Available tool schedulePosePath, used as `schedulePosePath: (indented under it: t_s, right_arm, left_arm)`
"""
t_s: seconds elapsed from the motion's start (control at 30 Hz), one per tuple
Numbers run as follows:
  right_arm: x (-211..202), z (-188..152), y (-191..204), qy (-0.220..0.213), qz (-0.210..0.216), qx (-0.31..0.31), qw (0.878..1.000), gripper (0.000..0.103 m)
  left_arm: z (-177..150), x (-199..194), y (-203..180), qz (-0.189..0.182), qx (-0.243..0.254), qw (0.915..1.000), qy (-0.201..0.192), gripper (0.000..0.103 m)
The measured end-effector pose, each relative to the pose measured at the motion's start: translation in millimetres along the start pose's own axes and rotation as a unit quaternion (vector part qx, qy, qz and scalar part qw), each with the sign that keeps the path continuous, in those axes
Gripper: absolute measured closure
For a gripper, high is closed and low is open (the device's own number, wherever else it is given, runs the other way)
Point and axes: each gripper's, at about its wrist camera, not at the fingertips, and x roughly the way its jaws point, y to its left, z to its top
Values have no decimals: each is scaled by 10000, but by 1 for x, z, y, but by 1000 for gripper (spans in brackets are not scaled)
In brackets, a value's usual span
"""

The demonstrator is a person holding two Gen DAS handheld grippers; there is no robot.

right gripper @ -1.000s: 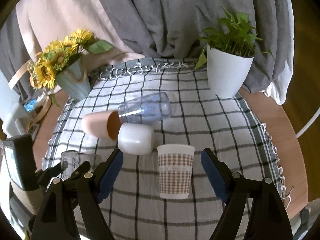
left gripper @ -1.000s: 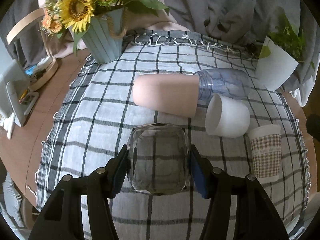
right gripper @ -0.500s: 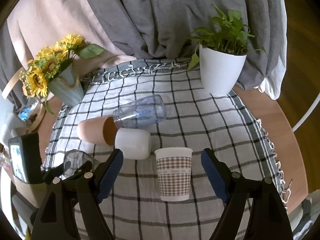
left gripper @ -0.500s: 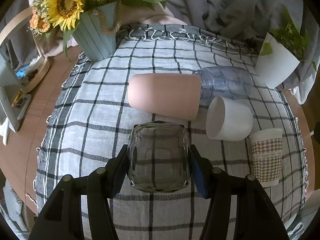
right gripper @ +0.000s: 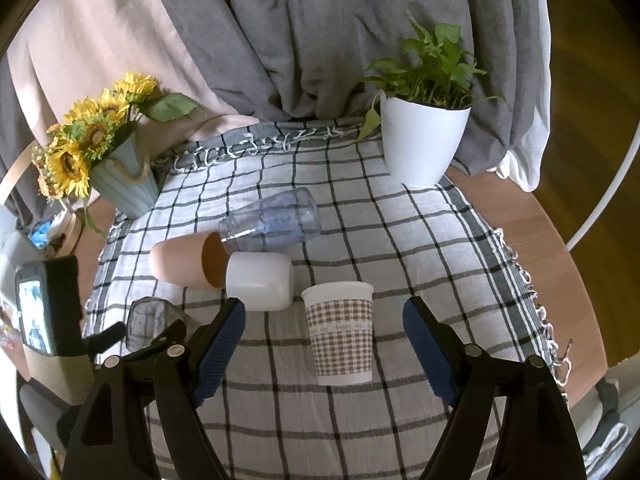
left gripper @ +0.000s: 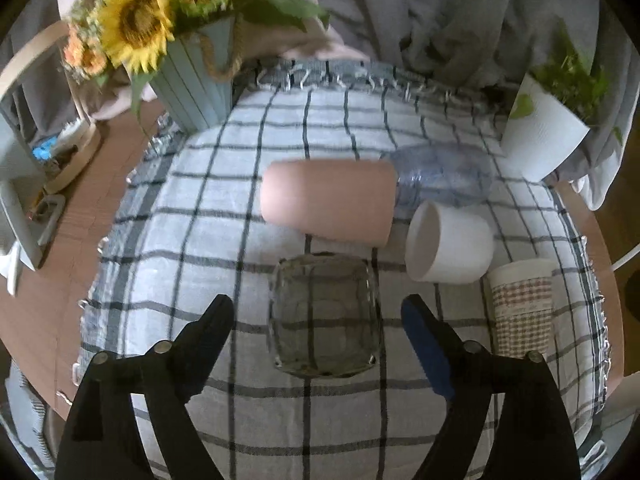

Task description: Flip cup upside down

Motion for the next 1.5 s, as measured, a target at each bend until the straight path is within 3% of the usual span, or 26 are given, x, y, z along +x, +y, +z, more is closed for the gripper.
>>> schedulePosePath:
  t_s: [0.03,0.23,0.4,0.6,1.0,1.5]
  right_arm:
    - [-5,-1,1,-30,0,7,10000,18]
    - [-35,-3,4,-268,152,121,9995,17]
    - [-63,-6,10,-540,286,120,9981,15]
    - [-85,-14,18,-677,438,111,9967,14]
    - [-105,-34,30,-757,521,62,9957,14]
    - [-117,-37,37,-887,499,30,9948,14]
  left_arm:
    - [1,-6,1,13,40,10000,-53,8]
    - [2,-60,9,132,132,9983,-560,1]
    - [-3,-100,21,325,106,9951,-925,1]
    - [-12,-137,35,274,-31,9925,-1189,1]
    - [-31,-176,51,469,-73,9844,-1696,1]
    - [-35,-183,55,457,-104,9819,-1837,1]
